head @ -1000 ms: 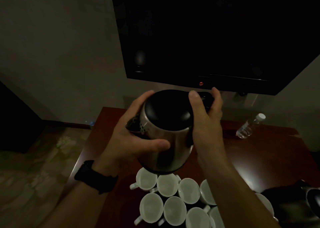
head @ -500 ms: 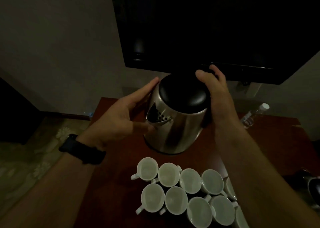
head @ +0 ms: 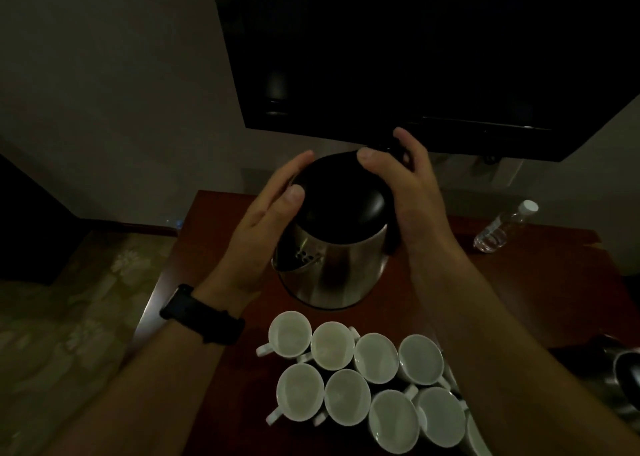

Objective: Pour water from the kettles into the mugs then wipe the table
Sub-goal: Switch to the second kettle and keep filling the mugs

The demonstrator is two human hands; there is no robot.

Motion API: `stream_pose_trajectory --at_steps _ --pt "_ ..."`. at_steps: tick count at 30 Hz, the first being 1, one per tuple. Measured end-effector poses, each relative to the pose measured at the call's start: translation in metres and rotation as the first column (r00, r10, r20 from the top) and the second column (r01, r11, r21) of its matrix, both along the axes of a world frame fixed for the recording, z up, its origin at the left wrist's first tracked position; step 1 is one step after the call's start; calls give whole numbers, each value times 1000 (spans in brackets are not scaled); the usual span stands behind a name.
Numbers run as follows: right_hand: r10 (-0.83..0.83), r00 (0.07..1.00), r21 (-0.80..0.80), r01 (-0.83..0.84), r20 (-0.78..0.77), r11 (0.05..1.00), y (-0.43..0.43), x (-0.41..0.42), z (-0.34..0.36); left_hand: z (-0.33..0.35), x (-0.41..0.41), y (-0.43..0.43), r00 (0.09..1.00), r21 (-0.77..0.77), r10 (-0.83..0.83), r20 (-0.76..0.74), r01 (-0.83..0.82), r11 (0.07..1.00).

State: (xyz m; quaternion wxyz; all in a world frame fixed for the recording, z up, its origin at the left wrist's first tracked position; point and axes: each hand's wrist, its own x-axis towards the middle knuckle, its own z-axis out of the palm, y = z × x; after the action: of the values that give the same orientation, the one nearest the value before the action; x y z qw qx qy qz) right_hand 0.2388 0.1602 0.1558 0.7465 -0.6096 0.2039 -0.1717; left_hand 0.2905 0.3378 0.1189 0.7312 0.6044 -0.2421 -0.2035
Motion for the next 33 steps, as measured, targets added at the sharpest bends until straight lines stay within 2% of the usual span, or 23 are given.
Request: stream_pose_trajectory --at_steps 5,12,17,21,28,33 --pt "-171 979 -33 168 -108 985 6 1 -8 3 -2 -7 997 -15 82 -15 -82 997" --pt "-122 985 -42 117 -120 992 14 1 -15 -13 -10 -12 984 -94 165 -64 -170 981" --pt "36 986 67 -25 -163 997 15 -7 -26 -27 -14 -14 986 -80 152 -69 -158 984" --pt "154 981 103 -142 -120 985 8 -5 -30 -33 -13 -15 984 -10 176 -24 -176 984" --pt "257 961 51 -253 -101 966 -7 14 -40 -42 -15 -13 980 58 185 67 -189 980" --pt "308 951 28 -307 -40 951 -9 21 -46 -37 -5 -20 965 81 263 19 -263 961"
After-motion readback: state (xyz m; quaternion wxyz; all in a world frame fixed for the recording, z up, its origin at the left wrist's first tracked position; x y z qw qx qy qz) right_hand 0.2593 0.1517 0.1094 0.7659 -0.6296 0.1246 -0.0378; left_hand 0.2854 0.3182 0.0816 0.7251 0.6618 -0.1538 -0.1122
